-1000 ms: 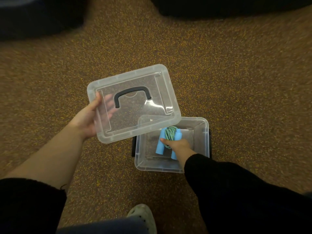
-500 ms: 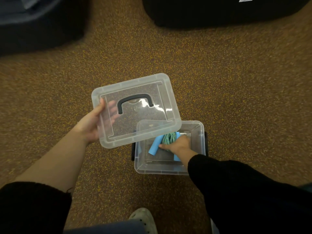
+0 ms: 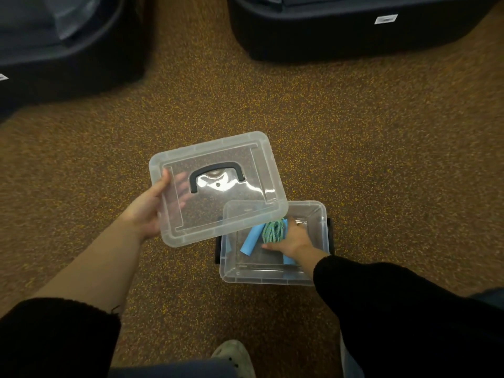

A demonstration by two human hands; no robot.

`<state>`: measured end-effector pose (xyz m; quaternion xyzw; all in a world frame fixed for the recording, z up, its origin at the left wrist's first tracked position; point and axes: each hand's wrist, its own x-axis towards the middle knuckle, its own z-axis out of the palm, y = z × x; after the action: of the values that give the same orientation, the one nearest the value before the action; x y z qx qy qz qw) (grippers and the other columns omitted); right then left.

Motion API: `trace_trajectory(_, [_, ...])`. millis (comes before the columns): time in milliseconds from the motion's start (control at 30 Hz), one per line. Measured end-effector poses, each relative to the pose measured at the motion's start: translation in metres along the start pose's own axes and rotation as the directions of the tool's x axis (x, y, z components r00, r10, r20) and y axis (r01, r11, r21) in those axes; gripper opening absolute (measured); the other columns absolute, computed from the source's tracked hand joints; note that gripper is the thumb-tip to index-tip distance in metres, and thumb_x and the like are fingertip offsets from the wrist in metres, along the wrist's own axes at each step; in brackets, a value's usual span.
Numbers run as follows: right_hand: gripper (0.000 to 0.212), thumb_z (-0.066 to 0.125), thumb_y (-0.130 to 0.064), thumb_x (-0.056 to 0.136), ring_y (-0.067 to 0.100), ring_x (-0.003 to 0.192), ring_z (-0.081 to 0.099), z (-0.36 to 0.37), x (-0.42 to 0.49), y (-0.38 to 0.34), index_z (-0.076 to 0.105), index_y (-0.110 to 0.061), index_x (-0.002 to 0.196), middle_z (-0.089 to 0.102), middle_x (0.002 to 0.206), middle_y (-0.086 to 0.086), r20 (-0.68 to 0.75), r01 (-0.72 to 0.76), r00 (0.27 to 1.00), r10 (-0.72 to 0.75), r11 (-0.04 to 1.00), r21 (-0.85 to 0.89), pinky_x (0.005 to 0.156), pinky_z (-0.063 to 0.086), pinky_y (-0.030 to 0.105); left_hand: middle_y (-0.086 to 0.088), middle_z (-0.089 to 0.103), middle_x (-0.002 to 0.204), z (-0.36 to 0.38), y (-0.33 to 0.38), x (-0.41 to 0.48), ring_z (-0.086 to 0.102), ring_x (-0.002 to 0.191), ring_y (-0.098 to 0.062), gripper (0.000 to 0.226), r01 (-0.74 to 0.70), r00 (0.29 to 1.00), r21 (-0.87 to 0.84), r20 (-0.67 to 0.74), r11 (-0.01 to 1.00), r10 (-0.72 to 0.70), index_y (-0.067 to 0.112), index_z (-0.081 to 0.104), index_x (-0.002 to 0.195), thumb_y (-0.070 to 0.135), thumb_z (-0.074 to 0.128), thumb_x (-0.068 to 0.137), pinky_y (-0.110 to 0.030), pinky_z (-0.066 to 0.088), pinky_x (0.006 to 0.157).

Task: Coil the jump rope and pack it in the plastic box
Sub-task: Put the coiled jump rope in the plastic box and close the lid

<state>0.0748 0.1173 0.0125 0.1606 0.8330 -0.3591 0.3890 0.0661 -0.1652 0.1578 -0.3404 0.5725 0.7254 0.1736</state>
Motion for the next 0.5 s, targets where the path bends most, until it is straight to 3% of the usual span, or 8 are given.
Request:
trace_trajectory(67, [0.099, 0.087, -0.042, 0.054, 0.026, 0.124, 0.047, 0.007, -0.001, -0.004, 0.037, -0.009, 0.132, 0.046, 0.131, 0.011, -0.062, -0.005, 0.998, 0.008, 0.999, 0.045, 0.105, 0.04, 0.036, 0.007, 0.075, 0.096, 0.0, -0.002, 0.0, 0.071, 0.088, -0.008, 0.038, -0.007, 1.0, 0.006, 0.002, 1.0, 0.007, 0.023, 0.064, 0.105, 0.047, 0.037, 0.095, -0.026, 0.044, 0.086])
trace_trajectory(167, [0.116, 0.081, -0.059, 0.046, 0.032, 0.124, 0.044, 0.03, 0.001, -0.016, 0.028, -0.011, 0.138, 0.04, 0.133, 0.012, -0.151, -0.049, 0.987, 0.06, 0.996, 0.074, 0.103, 0.041, 0.046, 0.004, 0.075, 0.099, -0.004, -0.007, 0.001, 0.072, 0.087, -0.008, 0.038, 0.011, 1.0, -0.029, -0.018, 1.0, -0.011, 0.02, 0.065, 0.106, 0.046, 0.039, 0.095, -0.024, 0.047, 0.08])
trace_trajectory(267, [0.122, 0.075, -0.064, 0.054, 0.037, 0.128, 0.036, 0.054, 0.003, -0.027, 0.013, -0.01, 0.145, 0.028, 0.14, 0.015, -0.227, -0.145, 0.966, 0.125, 0.987, -0.074, 0.1, 0.041, 0.052, 0.001, 0.074, 0.101, -0.011, -0.017, 0.002, 0.072, 0.088, -0.012, 0.039, 0.039, 0.998, -0.051, -0.041, 0.998, -0.041, 0.018, 0.065, 0.106, 0.046, 0.042, 0.093, -0.024, 0.051, 0.076])
trace_trajectory(333, [0.123, 0.069, -0.066, 0.061, 0.041, 0.134, 0.025, 0.062, 0.002, -0.036, 0.002, -0.011, 0.148, 0.014, 0.149, 0.019, -0.241, -0.203, 0.956, 0.165, 0.968, -0.145, 0.099, 0.038, 0.058, 0.001, 0.075, 0.1, -0.013, -0.021, 0.001, 0.07, 0.093, -0.015, 0.04, 0.044, 0.998, -0.037, -0.037, 0.998, -0.046, 0.017, 0.064, 0.108, 0.047, 0.041, 0.094, -0.027, 0.048, 0.083])
trace_trajectory(433, [0.109, 0.06, -0.057, 0.076, 0.045, 0.14, 0.013, 0.072, 0.013, -0.036, -0.006, -0.01, 0.149, 0.001, 0.153, 0.024, -0.223, -0.245, 0.952, 0.207, 0.956, -0.16, 0.102, 0.032, 0.061, -0.001, 0.072, 0.11, -0.013, -0.021, 0.005, 0.065, 0.105, -0.018, 0.043, 0.053, 0.998, -0.002, -0.018, 0.999, -0.053, 0.017, 0.063, 0.112, 0.048, 0.04, 0.093, -0.03, 0.045, 0.097])
trace_trajectory(500, [0.099, 0.056, -0.046, 0.082, 0.048, 0.14, 0.011, 0.08, 0.017, -0.03, -0.007, -0.011, 0.149, 0.001, 0.154, 0.027, -0.216, -0.235, 0.954, 0.207, 0.966, -0.11, 0.105, 0.028, 0.063, -0.001, 0.074, 0.104, -0.01, -0.018, 0.007, 0.069, 0.098, -0.016, 0.042, 0.064, 0.998, 0.004, -0.006, 0.998, -0.064, 0.016, 0.065, 0.108, 0.047, 0.04, 0.094, -0.026, 0.052, 0.09])
